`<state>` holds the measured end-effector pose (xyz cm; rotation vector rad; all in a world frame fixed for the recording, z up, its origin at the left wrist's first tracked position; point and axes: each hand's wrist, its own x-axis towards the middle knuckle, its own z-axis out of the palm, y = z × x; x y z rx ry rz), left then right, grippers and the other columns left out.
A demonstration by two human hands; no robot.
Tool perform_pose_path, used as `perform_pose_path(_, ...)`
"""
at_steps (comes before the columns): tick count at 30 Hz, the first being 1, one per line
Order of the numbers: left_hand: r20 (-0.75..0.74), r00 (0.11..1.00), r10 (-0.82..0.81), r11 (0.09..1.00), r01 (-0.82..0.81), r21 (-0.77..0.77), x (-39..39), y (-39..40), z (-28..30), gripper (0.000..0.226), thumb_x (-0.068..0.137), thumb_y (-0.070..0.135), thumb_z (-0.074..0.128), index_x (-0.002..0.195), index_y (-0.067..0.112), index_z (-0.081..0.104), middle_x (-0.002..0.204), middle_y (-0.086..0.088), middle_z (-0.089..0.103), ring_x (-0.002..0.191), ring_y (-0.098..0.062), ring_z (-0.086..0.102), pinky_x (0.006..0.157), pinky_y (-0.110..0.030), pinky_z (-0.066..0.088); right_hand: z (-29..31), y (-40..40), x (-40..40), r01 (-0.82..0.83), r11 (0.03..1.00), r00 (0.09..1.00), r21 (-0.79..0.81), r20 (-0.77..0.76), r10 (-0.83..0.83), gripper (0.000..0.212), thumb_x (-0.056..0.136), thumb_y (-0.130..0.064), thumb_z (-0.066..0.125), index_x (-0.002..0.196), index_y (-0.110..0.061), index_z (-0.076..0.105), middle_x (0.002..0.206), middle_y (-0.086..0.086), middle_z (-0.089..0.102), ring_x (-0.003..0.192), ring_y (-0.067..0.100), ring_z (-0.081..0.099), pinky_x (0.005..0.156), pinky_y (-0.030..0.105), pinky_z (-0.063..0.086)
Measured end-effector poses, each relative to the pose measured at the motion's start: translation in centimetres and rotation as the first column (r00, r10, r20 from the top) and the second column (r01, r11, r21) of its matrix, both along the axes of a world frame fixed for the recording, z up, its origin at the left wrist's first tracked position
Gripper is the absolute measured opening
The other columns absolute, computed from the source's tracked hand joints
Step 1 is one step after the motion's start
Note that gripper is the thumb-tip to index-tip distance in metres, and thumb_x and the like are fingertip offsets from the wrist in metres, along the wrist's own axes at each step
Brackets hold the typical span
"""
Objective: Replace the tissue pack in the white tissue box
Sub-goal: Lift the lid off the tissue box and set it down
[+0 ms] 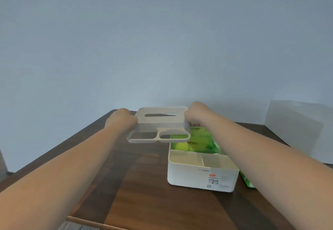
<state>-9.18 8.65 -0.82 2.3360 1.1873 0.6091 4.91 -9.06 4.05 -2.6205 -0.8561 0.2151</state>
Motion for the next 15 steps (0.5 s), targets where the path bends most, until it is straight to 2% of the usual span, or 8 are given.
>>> perform_pose_path(3,-0.058,0.996,0.074,0.997,-0.074,0.011,-1.7,2.4,-1.6,0.012,0.075,0.008,0.047,0.065,0.012,0.045,0.064,-0.003,0.046,0.056,-0.021,0.039,0.052,-0.025,0.029,-0.6,3.8,-1.4,-0.056,0.993,0.998,-0.103,0.015,0.058,0.029,0.084,-0.005,0.056,0.057,-0.006,0.047,0.065,0.008,0.047,0.077,0.028,0.049,0.066,0.030,0.040)
perform_pose_path(5,-0.092,0.990,0.108,0.994,-0.109,0.004,-2.5,3.6,-2.4,0.010,0.076,0.008,0.047,0.067,0.012,0.048,0.066,-0.003,0.049,0.058,-0.021,0.042,0.054,-0.025,0.032,-1.3,6.3,-1.8,-0.064,0.985,0.995,-0.160,0.062,0.075,0.029,0.086,-0.009,0.057,0.059,-0.007,0.045,0.065,0.007,0.045,0.079,0.028,0.050,0.070,0.030,0.040)
perform_pose_path(9,-0.168,0.978,0.126,0.991,-0.131,-0.019,-3.5,5.6,-4.0,0.012,0.077,0.008,0.045,0.066,0.011,0.047,0.064,-0.003,0.047,0.056,-0.020,0.041,0.054,-0.024,0.032,-3.1,10.2,-2.4,-0.121,0.926,0.983,-0.358,0.084,0.161,0.026,0.087,-0.015,0.055,0.063,-0.007,0.046,0.074,0.007,0.048,0.060,0.023,0.046,0.059,0.030,0.039)
perform_pose_path(11,-0.189,0.972,0.138,0.989,-0.145,-0.024,-3.7,6.4,-4.8,0.012,0.078,0.008,0.045,0.067,0.011,0.048,0.065,-0.002,0.048,0.056,-0.019,0.042,0.054,-0.025,0.034,-4.1,11.3,-2.6,-0.131,0.890,0.979,-0.437,0.083,0.185,0.027,0.087,-0.017,0.056,0.063,-0.007,0.047,0.073,0.006,0.047,0.057,0.022,0.044,0.055,0.030,0.038)
perform_pose_path(13,-0.208,0.967,0.148,0.987,-0.158,-0.032,-3.8,7.0,-5.6,0.011,0.080,0.009,0.045,0.069,0.011,0.049,0.067,-0.002,0.050,0.057,-0.017,0.044,0.056,-0.025,0.035,-5.1,12.0,-2.7,-0.139,0.866,0.977,-0.479,0.075,0.199,0.026,0.088,-0.018,0.055,0.066,-0.007,0.048,0.072,0.006,0.046,0.061,0.023,0.047,0.064,0.032,0.041)
perform_pose_path(15,-0.221,0.964,0.146,0.986,-0.159,-0.042,-3.8,7.4,-6.5,0.013,0.081,0.009,0.045,0.069,0.012,0.049,0.067,-0.002,0.050,0.057,-0.017,0.044,0.056,-0.025,0.035,-6.1,12.4,-2.9,-0.134,0.847,0.976,-0.514,0.079,0.202,0.023,0.091,-0.019,0.053,0.071,-0.008,0.050,0.073,0.005,0.045,0.075,0.027,0.051,0.072,0.033,0.040)
